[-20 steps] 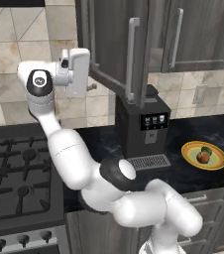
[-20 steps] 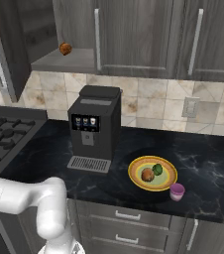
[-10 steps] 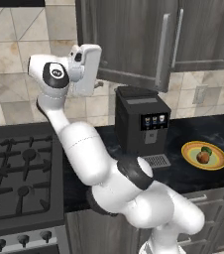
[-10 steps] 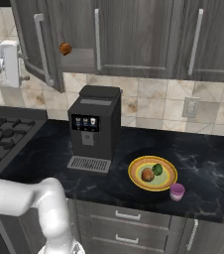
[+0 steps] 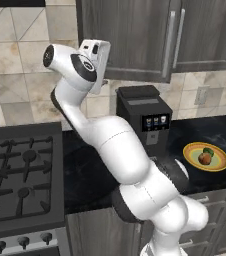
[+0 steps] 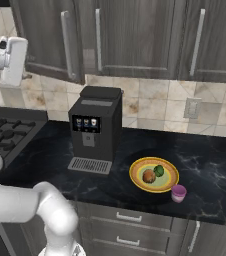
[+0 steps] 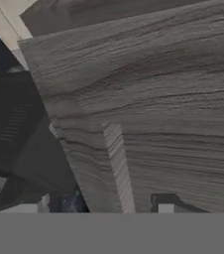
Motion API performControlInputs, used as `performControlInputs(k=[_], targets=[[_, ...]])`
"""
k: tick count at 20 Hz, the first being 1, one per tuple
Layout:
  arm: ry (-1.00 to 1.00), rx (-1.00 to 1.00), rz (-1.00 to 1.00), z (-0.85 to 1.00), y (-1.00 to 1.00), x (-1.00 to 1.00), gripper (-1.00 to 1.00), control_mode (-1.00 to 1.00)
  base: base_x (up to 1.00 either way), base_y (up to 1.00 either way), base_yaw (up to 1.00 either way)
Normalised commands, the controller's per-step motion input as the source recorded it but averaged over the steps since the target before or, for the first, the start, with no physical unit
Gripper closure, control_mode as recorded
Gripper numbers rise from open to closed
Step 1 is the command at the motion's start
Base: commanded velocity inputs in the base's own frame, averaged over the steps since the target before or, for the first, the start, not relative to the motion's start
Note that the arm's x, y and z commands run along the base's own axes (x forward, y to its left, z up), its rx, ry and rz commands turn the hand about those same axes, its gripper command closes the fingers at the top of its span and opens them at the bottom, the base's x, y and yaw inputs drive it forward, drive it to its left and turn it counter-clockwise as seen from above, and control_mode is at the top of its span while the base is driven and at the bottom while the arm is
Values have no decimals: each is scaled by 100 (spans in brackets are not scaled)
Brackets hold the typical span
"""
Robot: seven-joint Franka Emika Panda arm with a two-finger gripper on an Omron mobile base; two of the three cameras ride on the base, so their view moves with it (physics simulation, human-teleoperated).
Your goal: Pick the avocado and bread from the counter and place them on the plate. Then pick the jam from the cabinet and place it next to the plate. Lastly close the cabinet door.
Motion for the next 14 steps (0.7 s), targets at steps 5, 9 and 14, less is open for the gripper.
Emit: performControlInputs(k=[5,9,14], targets=[[16,0,57,-70,-66,93,-100,-100,0,0,0],[14,0,56,-66,-66,97,-100,-100,0,0,0],[17,0,55,-69,-63,100,-100,-100,0,0,0]])
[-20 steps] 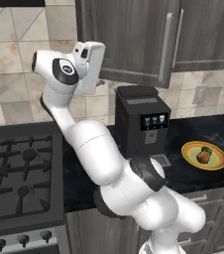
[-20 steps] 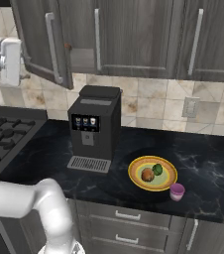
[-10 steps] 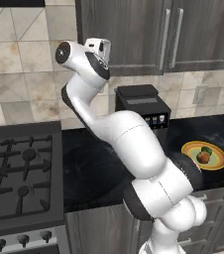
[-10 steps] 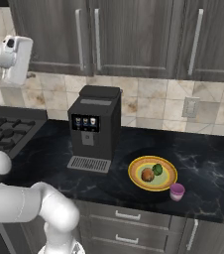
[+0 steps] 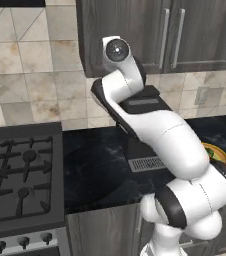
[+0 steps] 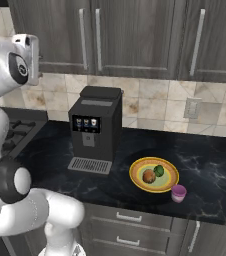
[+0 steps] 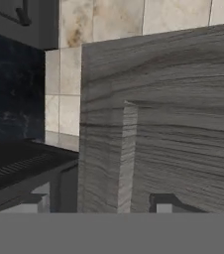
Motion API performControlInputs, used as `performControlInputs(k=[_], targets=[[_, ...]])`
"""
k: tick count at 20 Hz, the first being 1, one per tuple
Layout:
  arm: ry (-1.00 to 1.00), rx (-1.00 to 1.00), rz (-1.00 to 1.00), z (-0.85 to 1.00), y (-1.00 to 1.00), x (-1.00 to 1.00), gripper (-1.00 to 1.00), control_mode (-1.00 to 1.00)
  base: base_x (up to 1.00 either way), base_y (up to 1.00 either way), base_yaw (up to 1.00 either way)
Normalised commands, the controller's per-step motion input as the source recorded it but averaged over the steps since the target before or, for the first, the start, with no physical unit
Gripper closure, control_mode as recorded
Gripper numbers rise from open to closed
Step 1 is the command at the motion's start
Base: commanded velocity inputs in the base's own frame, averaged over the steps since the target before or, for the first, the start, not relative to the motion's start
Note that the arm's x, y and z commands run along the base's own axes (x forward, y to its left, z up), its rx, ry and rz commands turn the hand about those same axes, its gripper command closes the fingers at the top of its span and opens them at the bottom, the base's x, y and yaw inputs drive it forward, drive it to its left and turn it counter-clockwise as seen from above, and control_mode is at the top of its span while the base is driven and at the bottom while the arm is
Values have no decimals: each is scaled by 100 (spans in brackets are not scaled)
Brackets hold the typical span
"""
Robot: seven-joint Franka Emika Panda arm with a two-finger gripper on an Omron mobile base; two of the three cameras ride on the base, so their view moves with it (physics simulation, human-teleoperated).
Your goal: Pick the avocado and bread from the counter and place them on the plate. Then pick the jam from the cabinet and place it next to the plate. Lastly close the cabinet door.
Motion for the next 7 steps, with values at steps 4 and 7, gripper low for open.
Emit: performControlInputs(k=[4,7], targets=[[21,0,54,-80,-65,99,-100,-100,0,0,0],[28,0,51,-97,-66,100,-100,-100,0,0,0]])
